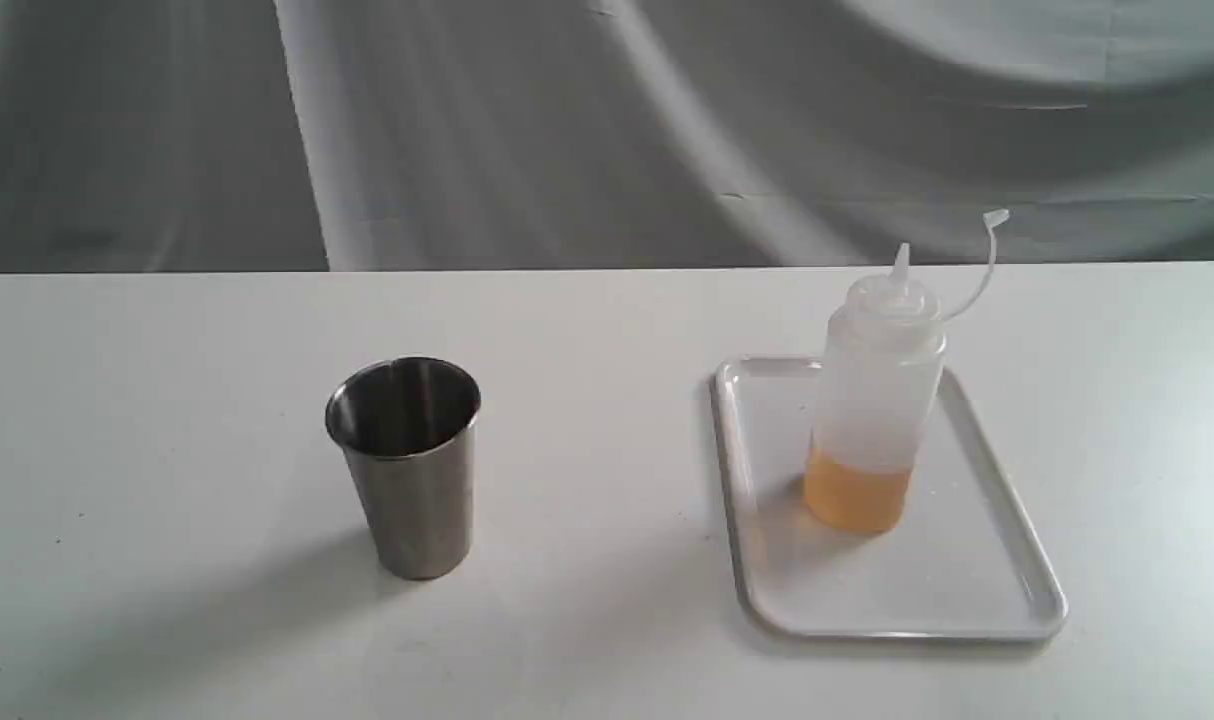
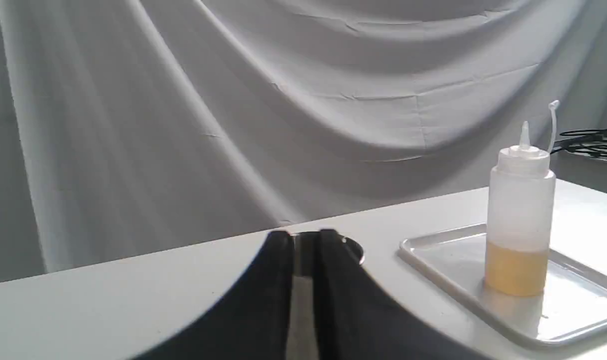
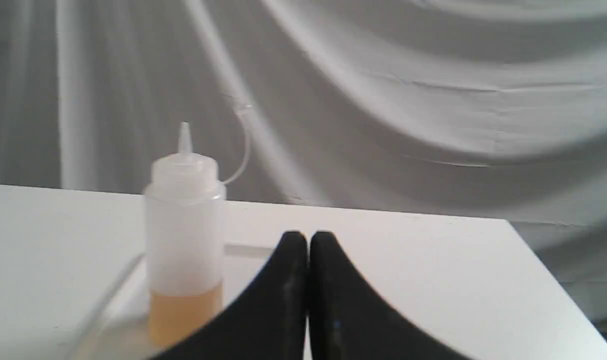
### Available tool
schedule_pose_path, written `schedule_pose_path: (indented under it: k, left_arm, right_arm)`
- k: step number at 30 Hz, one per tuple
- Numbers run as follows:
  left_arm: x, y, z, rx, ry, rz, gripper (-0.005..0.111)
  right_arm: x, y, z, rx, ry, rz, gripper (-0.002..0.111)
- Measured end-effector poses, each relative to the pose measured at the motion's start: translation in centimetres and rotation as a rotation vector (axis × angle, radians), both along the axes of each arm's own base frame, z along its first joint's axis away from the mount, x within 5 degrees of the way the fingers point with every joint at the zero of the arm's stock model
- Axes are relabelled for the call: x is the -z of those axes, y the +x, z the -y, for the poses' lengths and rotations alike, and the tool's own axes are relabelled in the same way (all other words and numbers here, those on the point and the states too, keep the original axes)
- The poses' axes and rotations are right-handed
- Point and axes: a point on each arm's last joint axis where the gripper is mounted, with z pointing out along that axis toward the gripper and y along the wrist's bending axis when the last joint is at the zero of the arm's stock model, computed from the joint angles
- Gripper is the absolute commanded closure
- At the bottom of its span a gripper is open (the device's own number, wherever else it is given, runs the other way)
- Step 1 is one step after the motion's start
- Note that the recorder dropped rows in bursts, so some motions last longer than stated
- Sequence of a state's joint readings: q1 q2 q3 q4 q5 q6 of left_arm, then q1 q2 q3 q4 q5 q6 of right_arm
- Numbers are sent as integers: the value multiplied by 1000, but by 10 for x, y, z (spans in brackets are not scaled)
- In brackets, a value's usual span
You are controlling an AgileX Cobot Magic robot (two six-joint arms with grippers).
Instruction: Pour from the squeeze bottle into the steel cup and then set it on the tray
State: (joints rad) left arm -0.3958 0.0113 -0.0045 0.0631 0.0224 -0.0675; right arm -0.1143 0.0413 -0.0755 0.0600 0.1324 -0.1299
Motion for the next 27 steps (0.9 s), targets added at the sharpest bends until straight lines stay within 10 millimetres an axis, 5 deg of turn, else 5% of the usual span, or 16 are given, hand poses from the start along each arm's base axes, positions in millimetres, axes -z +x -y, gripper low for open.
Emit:
schedule_pose_path:
  k: [12, 27]
  left_arm:
    - [0, 0, 0, 0, 0, 0, 98]
    - [0, 0, 0, 0, 0, 0, 98]
  right_arm:
    - [38, -4, 8, 137, -4, -220, 108]
    - [40, -6, 13, 205, 21, -235, 108]
